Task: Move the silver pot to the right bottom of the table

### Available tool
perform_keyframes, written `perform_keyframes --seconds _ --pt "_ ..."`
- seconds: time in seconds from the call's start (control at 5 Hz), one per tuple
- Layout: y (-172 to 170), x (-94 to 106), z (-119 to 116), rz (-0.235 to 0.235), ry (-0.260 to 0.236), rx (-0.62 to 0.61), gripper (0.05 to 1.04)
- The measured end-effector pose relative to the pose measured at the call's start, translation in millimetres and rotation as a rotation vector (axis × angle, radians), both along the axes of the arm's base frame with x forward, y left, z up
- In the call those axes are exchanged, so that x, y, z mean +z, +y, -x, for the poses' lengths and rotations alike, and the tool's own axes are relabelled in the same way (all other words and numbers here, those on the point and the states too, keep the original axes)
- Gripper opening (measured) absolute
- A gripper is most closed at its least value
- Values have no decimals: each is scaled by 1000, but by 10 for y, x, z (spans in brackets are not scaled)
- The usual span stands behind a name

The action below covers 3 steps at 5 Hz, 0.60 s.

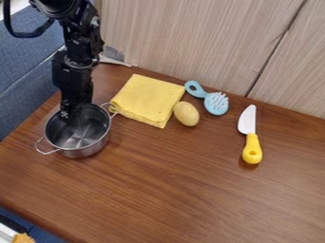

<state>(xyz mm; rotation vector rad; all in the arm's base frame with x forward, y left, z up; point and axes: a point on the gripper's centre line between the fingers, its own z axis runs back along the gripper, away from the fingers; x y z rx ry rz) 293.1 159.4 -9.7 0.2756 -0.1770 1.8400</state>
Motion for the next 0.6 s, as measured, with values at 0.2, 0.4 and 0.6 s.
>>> perform_keyframes --seconds 0.2,0.4,0.6 --pt "-41 -11 -16 -13 -3 -13 362" --pt "-38 -8 -7 -17 -3 -23 159" --pt "-41 17 14 -13 -3 -8 84"
